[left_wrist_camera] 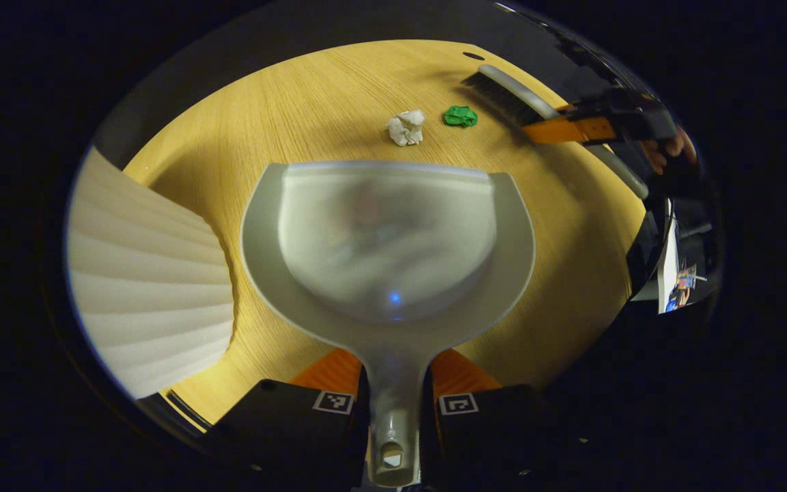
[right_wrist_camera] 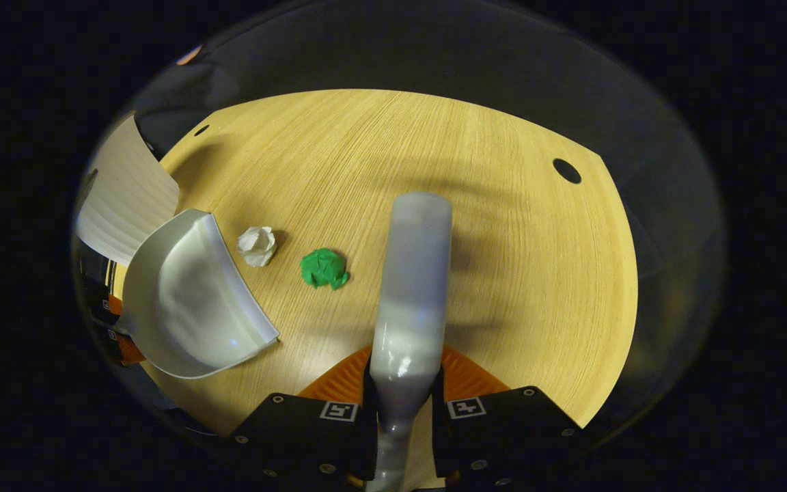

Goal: Pick up the small broom and dustpan from the desktop, sweep the trash into the dustpan with the broom, and then empty the trash into the garbage bin.

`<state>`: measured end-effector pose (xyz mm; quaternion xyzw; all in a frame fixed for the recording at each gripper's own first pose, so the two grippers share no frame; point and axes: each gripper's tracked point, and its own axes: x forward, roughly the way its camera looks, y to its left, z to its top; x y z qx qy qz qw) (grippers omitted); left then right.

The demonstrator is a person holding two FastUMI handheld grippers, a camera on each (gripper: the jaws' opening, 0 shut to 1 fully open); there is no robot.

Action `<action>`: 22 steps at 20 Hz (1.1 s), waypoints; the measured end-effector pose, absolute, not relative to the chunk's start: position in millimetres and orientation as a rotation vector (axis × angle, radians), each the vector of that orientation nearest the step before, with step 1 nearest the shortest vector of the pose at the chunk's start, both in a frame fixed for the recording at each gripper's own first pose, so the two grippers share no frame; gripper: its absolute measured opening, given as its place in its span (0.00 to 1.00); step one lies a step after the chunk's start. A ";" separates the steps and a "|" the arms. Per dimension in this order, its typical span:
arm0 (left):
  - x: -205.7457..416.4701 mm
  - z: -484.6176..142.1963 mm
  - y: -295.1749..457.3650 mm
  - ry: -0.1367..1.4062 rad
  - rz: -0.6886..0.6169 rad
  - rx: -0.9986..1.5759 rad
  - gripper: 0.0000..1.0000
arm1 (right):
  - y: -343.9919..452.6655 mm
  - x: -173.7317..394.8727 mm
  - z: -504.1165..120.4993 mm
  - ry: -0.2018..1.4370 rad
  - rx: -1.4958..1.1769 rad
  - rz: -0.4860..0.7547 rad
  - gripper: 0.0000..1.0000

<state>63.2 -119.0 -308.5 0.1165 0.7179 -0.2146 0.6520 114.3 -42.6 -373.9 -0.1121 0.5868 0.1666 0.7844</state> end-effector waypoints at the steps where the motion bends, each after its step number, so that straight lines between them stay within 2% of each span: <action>1: 66.2 -308.9 -118.6 1.621 -0.506 0.277 0.31 | -37.7 118.4 -376.2 1.276 -0.244 0.386 0.33; 9: 81.7 -318.7 -121.2 1.576 -0.611 0.331 0.31 | 15.8 108.4 -377.7 1.279 -0.377 0.736 0.33; 16: 84.5 -317.2 -126.0 1.552 -0.709 0.377 0.31 | 75.9 77.5 -369.6 1.283 -0.426 0.971 0.33; 17: 84.2 -318.1 -125.9 1.551 -0.710 0.375 0.34 | 81.1 70.5 -367.4 1.277 -0.438 1.007 0.33; 19: 81.6 -319.6 -127.4 1.551 -0.698 0.355 0.31 | 77.5 65.0 -367.4 1.271 -0.468 1.028 0.33; 22: 79.3 -320.2 -128.5 1.543 -0.646 0.301 0.31 | 79.3 73.1 -362.5 1.260 -0.384 0.945 0.33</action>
